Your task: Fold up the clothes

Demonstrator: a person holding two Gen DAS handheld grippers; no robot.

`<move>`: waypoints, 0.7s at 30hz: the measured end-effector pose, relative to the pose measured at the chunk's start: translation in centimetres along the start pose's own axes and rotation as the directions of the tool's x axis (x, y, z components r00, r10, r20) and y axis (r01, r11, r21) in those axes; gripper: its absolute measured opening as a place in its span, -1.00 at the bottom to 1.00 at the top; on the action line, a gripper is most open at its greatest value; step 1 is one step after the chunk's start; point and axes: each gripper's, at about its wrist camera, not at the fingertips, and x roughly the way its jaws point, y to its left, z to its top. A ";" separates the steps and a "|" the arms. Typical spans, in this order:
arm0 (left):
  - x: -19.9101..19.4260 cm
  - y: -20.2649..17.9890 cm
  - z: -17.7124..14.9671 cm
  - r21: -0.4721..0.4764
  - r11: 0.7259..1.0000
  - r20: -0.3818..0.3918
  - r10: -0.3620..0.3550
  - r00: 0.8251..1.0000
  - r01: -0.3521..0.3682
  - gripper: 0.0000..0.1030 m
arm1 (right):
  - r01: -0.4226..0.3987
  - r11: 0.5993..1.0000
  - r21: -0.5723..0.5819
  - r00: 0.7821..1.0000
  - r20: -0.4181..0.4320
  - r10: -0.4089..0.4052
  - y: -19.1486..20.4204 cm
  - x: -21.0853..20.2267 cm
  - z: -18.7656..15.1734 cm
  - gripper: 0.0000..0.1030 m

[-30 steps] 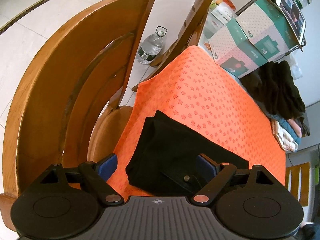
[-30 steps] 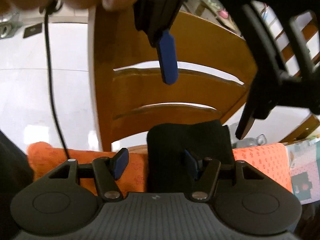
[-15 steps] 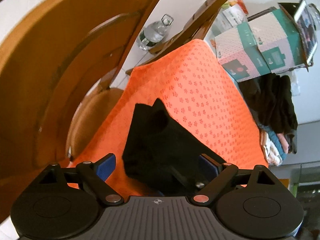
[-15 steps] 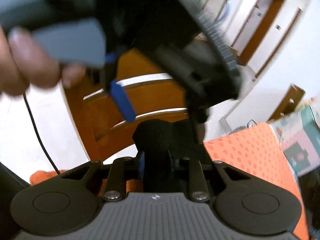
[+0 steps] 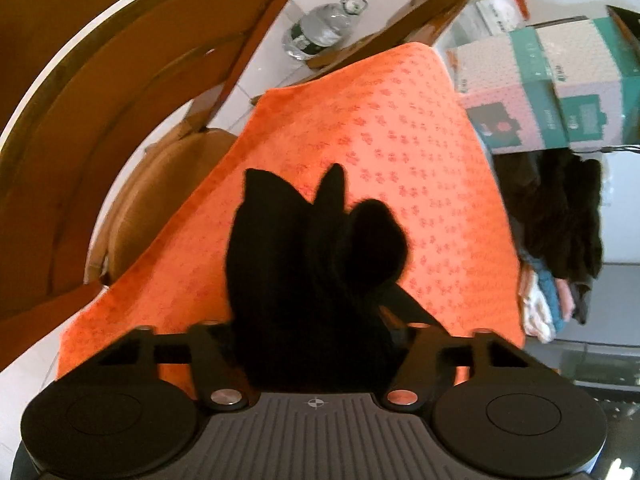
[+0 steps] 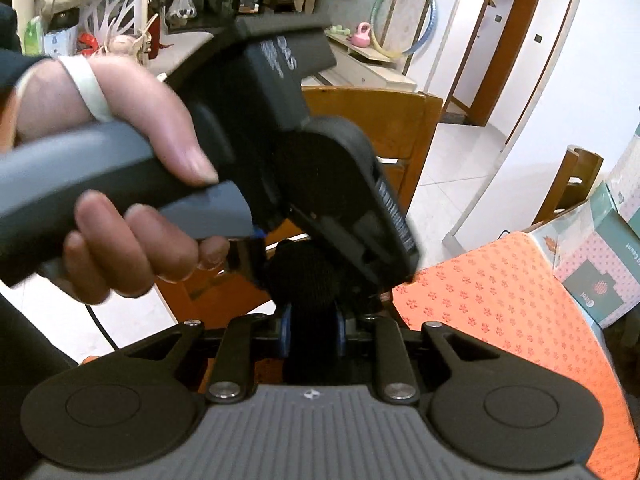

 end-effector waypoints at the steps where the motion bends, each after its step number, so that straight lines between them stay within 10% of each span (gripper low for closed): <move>1: 0.0 0.0 0.0 0.004 1.000 0.008 -0.004 1.000 0.004 -0.09 | -0.010 1.000 0.019 1.000 -0.002 0.010 -0.3 -0.1 -0.1 -0.54; 3: 0.1 0.1 0.0 0.013 1.000 0.023 -0.013 1.000 0.013 -0.36 | -0.031 0.998 0.058 1.000 -0.005 0.031 -1.0 -0.4 -0.3 -0.54; 12: 0.4 0.1 0.0 0.071 0.997 0.029 0.038 0.999 -0.040 -0.40 | -0.064 0.952 0.299 0.997 -0.024 0.075 -5.1 -2.2 -2.6 -0.38; 21: 0.3 -0.2 -0.3 0.109 0.993 0.035 0.051 0.998 -0.054 -0.40 | 0.091 0.775 0.625 0.995 -0.084 -0.049 -11.4 -5.6 -9.9 -0.13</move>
